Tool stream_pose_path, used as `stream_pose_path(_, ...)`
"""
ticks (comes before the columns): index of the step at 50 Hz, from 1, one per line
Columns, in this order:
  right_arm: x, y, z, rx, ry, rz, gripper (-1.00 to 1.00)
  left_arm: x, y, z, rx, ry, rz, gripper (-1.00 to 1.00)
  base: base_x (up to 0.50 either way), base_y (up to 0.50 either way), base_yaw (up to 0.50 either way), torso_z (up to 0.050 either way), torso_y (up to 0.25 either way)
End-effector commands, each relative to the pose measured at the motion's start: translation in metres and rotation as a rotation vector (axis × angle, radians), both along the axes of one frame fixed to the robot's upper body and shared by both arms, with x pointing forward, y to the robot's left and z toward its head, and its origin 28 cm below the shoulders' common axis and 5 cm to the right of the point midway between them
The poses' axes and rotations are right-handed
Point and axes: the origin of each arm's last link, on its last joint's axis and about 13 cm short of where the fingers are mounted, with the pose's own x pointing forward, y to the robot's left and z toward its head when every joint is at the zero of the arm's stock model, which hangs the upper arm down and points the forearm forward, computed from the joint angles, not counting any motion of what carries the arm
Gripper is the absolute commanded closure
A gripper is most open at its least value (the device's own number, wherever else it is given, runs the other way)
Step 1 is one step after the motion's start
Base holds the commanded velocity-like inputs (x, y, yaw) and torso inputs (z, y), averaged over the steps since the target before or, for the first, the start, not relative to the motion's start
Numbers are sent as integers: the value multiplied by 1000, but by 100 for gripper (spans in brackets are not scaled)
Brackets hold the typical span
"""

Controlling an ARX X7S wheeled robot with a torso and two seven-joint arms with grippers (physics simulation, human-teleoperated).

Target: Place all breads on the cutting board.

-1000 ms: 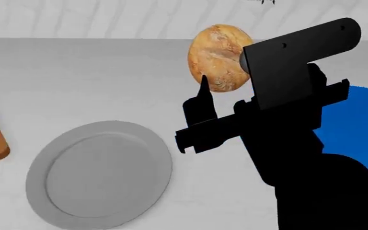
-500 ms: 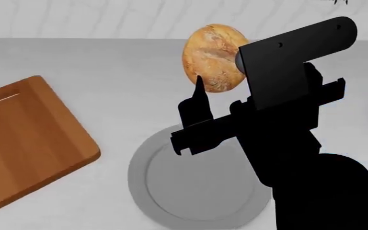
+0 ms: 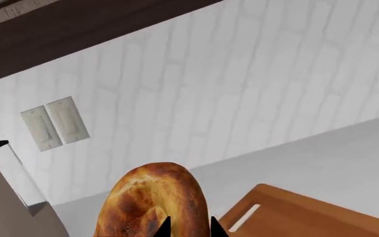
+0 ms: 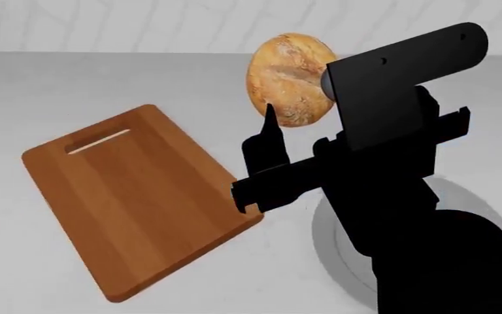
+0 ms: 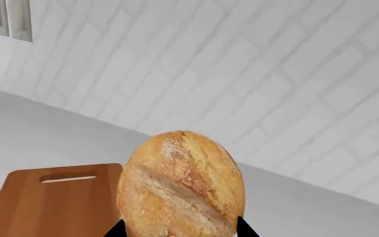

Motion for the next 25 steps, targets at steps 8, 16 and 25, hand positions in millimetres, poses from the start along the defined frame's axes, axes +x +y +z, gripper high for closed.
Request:
stream_pose_path(8, 1, -1, -1, 13, -4, -7, 100, 3, -1, -2, -5, 0, -2, 100, 0, 98, 0, 0, 0)
stream_pose_path(16, 4, 0, -6, -8, 9, -6, 100, 6, -3, -4, -4, 7, -10, 100, 285, 0, 0, 0, 0)
stream_pose_path(25, 4, 6, -10, -47, 19, 5, 100, 5, -3, -5, -5, 9, -11, 100, 500, 1, 0, 0, 1)
